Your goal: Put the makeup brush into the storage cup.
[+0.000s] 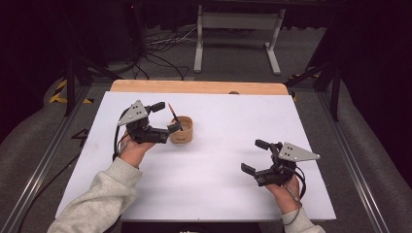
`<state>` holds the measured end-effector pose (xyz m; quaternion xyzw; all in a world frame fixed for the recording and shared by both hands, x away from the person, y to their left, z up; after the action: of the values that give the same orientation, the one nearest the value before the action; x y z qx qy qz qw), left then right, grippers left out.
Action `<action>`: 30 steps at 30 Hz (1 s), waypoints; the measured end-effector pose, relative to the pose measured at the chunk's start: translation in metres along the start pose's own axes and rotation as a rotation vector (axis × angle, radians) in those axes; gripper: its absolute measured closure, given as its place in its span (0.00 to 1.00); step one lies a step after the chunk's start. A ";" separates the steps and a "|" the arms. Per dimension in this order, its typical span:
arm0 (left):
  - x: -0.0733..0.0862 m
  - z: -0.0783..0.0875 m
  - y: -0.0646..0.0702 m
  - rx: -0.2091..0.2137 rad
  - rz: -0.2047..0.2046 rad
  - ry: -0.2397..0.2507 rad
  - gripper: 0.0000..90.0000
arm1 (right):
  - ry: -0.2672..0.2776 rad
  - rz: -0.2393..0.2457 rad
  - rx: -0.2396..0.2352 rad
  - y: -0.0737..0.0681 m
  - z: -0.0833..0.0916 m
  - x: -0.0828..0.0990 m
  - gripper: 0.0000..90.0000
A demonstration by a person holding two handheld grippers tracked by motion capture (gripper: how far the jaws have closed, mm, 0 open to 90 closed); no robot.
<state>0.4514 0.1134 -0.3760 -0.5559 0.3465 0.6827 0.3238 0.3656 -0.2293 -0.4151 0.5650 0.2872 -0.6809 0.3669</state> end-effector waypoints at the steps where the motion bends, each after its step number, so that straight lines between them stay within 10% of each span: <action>1: 0.000 0.004 0.002 0.007 -0.001 0.001 0.05 | 0.001 0.001 0.000 0.001 0.000 0.000 0.00; 30: 0.046 0.088 0.010 -0.002 0.041 0.023 0.00 | -0.021 0.039 0.035 0.019 0.019 0.006 0.00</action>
<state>0.3879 0.1842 -0.4074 -0.5571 0.3607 0.6830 0.3051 0.3700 -0.2565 -0.4173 0.5696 0.2601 -0.6845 0.3732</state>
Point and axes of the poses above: each handheld gripper's, and its own axes: z roughly backward along the jaws, x roughly out of its underside, y roughly to its right, the point moved 5 cm from there along -z, roughly forward along the jaws, and after that the axes turned 5 degrees about z, right-handed, at the moved point
